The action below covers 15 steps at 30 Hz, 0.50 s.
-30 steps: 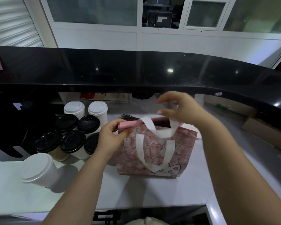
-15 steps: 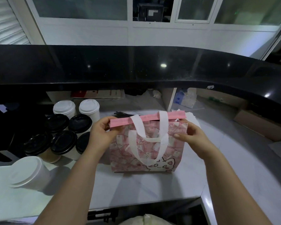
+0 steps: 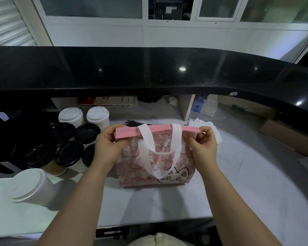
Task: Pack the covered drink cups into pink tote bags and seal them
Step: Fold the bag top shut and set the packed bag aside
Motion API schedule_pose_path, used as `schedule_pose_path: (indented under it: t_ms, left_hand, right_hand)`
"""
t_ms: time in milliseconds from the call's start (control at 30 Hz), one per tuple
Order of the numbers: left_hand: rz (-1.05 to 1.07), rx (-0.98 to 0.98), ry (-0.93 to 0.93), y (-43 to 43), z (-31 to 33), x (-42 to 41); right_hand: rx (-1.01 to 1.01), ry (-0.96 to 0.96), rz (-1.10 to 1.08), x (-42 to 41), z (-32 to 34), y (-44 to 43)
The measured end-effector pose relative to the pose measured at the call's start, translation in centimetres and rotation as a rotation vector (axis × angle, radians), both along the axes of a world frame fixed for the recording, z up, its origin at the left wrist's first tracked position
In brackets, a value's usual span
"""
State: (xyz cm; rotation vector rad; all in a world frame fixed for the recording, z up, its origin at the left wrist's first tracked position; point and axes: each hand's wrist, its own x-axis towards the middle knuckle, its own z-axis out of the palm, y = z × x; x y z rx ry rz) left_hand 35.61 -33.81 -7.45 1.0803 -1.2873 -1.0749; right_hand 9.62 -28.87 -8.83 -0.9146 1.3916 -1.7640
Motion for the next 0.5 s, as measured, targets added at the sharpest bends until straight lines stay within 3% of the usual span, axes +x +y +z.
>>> schedule_pose_path:
  t_ms: [233, 500]
  left_hand:
    - [-0.049, -0.042, 0.063, 0.2, 1.0, 1.0]
    - [-0.043, -0.187, -0.25, -0.1, 1.4, 1.6]
  right_hand:
    - [-0.013, 0.177, 0.062, -0.7, 0.7, 0.0]
    - [-0.195, 0.811, 0.127, -1.6, 1.6, -0.4]
